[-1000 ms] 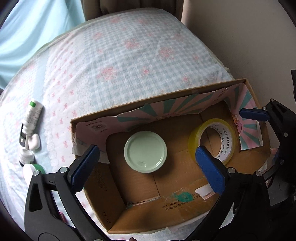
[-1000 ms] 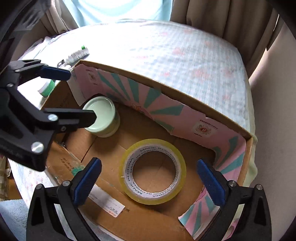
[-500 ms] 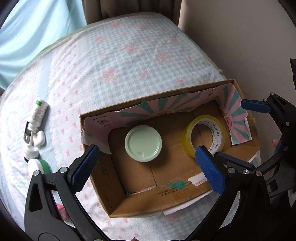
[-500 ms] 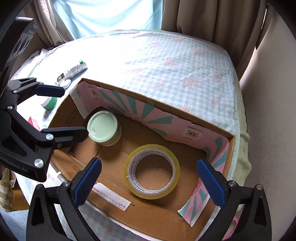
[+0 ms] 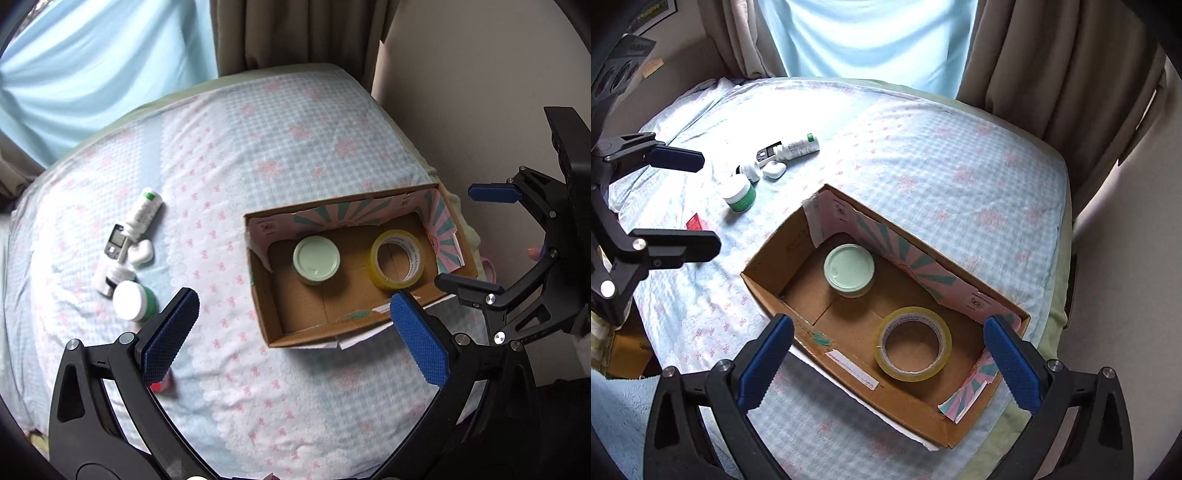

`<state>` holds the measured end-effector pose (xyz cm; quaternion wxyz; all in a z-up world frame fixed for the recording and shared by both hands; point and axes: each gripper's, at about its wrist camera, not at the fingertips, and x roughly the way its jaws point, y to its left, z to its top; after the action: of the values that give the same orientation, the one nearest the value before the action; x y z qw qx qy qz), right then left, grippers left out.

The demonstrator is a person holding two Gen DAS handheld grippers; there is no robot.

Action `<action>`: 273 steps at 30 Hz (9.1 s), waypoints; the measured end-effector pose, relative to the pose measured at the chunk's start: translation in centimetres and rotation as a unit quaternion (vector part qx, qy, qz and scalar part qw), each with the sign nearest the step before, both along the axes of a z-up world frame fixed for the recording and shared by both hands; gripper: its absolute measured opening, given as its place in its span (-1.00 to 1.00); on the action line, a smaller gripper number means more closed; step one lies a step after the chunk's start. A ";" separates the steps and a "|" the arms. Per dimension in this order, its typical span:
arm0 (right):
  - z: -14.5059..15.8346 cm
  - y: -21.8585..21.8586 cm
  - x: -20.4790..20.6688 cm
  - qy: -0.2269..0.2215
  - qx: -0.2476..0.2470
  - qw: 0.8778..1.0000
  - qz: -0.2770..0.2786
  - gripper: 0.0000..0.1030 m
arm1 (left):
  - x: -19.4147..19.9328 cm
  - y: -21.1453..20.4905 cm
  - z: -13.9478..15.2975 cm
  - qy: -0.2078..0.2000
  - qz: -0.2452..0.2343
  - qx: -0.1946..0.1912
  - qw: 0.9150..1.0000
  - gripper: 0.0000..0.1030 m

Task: Organize rigid objects
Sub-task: 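Lift both grippers out of the box and move back toward the items, then grasp the white remote with the left gripper while the right gripper grasps the white round jar, then carry the remote and white jar over the cardboard box, then lower the remote and jar into the box and open both grippers, then withdraw both grippers from the box toward the remaining items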

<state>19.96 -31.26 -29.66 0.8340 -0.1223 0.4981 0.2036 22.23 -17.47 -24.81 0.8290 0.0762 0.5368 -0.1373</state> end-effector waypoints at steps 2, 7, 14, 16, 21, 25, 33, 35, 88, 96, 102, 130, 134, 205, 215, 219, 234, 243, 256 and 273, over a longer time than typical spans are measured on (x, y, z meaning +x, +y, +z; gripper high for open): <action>1.1 1.2 -0.3 -0.010 0.004 1.000 0.007 0.99 | -1.0 1.9 1.2 -0.005 0.015 0.002 1.000 0.99; 3.9 4.9 -0.5 -0.025 0.024 0.999 0.028 0.99 | -3.0 7.3 3.5 -0.019 0.052 0.003 0.998 0.99; 5.8 10.6 -0.1 -0.016 0.053 0.998 0.030 1.00 | -4.8 16.1 4.5 -0.042 0.083 0.022 0.995 0.99; 6.1 12.6 0.0 -0.016 0.056 0.998 0.023 0.99 | -4.9 18.8 4.2 -0.043 0.090 0.022 0.995 0.99; 6.1 17.6 0.0 -0.004 0.077 0.997 -0.014 0.99 | -4.5 25.3 3.4 -0.027 0.102 -0.003 0.994 0.99; 5.3 22.0 0.1 0.014 0.100 0.993 -0.057 0.99 | -3.9 29.9 3.0 -0.026 0.092 -0.006 0.995 0.99; 1.8 30.7 2.0 0.048 0.113 0.984 -0.132 0.99 | -1.1 38.9 -0.4 -0.001 0.059 -0.018 0.998 0.99; 0.8 32.5 2.6 0.054 0.113 0.981 -0.150 0.99 | 0.1 40.3 -1.8 0.006 0.045 -0.018 0.999 0.99; -20.5 41.1 16.5 0.160 -0.049 0.959 -0.230 0.30 | 27.1 26.4 -28.4 0.239 -0.152 0.096 0.954 0.07; -20.3 41.0 15.8 0.160 -0.048 0.960 -0.224 0.29 | 25.5 29.8 -27.2 0.229 -0.141 0.081 0.960 0.06; -20.0 40.5 14.9 0.160 -0.038 0.959 -0.230 0.29 | 24.5 31.7 -25.6 0.221 -0.139 0.075 0.963 0.06; -4.0 36.8 11.9 0.076 0.002 0.966 -0.248 0.29 | 21.9 34.9 -7.1 0.136 -0.108 0.004 0.985 0.05; -0.3 34.7 10.4 0.056 0.009 0.966 -0.251 0.29 | 20.3 33.7 -3.2 0.112 -0.116 -0.004 0.987 0.05; -7.6 -10.4 2.1 0.069 0.153 0.933 -0.319 1.00 | 8.0 -8.4 -12.5 0.211 -0.165 0.000 0.963 0.99; -6.4 -10.2 1.2 0.057 0.188 0.915 -0.352 1.00 | 6.3 -4.8 -12.1 0.210 -0.125 -0.014 0.970 0.99; -5.6 -9.3 0.8 0.055 0.171 0.922 -0.343 1.00 | 5.9 -4.3 -10.9 0.192 -0.122 -0.016 0.974 0.99; 1.7 -4.3 -1.3 0.016 0.137 0.941 -0.310 1.00 | 2.1 2.6 -3.0 0.109 -0.081 -0.025 0.990 0.99; 5.3 1.8 -1.9 0.015 0.112 0.953 -0.281 1.00 | -1.8 10.3 0.2 0.054 -0.044 0.006 0.998 0.99; 9.9 12.6 0.2 -0.018 0.078 0.966 -0.247 1.00 | -2.4 22.3 1.8 0.015 -0.004 0.014 1.000 0.99; 4.6 25.6 11.5 0.061 0.138 0.947 -0.282 1.00 | 6.5 34.8 -4.1 0.054 -0.040 0.028 0.997 0.99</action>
<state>31.49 -5.69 -25.08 0.8340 0.1525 0.5292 0.0344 28.73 17.30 -28.93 0.7903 0.1129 0.5807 -0.1593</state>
